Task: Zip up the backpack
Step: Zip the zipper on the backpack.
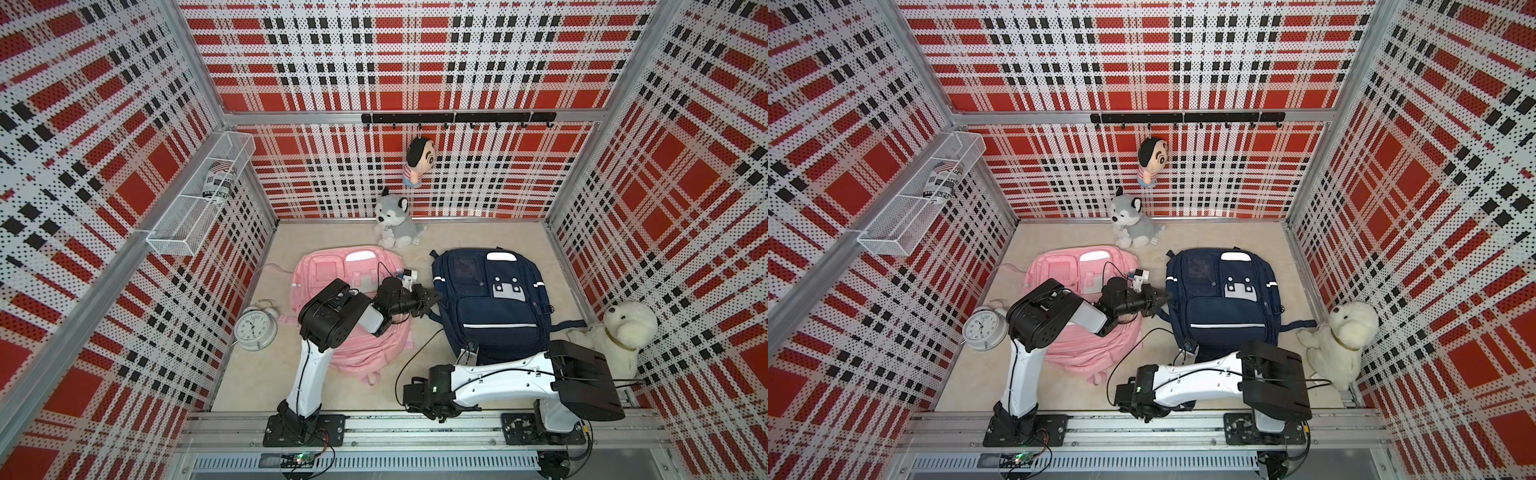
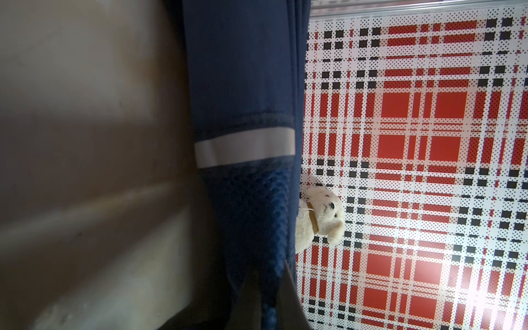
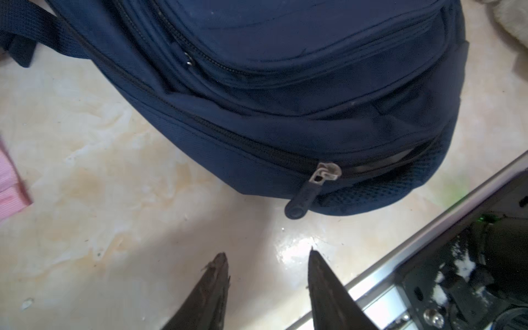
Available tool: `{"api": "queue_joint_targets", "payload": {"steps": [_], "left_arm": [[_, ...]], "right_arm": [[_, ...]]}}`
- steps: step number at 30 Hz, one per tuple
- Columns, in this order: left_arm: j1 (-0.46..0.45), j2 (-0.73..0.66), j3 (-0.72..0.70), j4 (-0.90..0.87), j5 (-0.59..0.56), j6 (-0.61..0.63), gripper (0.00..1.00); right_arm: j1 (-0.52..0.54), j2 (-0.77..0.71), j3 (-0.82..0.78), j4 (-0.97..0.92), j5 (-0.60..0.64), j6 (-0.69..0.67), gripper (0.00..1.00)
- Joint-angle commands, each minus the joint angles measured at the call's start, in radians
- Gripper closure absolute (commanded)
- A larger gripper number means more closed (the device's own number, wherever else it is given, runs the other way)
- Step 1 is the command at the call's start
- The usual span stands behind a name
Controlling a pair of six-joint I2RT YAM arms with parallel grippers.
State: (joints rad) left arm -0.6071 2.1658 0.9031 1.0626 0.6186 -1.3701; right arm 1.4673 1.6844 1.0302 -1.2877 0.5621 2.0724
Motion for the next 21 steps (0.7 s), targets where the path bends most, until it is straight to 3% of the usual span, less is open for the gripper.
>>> {"api": "queue_joint_targets", "payload": {"steps": [1,8,16,21], "left_arm": [[0.013,0.009,-0.005,0.089,0.029,-0.009,1.00],[0.014,0.020,-0.006,0.105,0.029,-0.021,1.00],[0.013,0.022,-0.016,0.124,0.027,-0.034,1.00],[0.015,0.022,-0.022,0.135,0.027,-0.042,1.00]], "right_arm": [[0.006,-0.006,-0.009,-0.070,0.019,0.161,0.51],[-0.012,-0.072,-0.101,-0.022,0.032,0.175,0.53],[-0.082,-0.058,-0.127,0.101,0.047,0.043,0.57],[-0.105,-0.053,-0.143,0.132,0.044,0.007,0.70]]}}
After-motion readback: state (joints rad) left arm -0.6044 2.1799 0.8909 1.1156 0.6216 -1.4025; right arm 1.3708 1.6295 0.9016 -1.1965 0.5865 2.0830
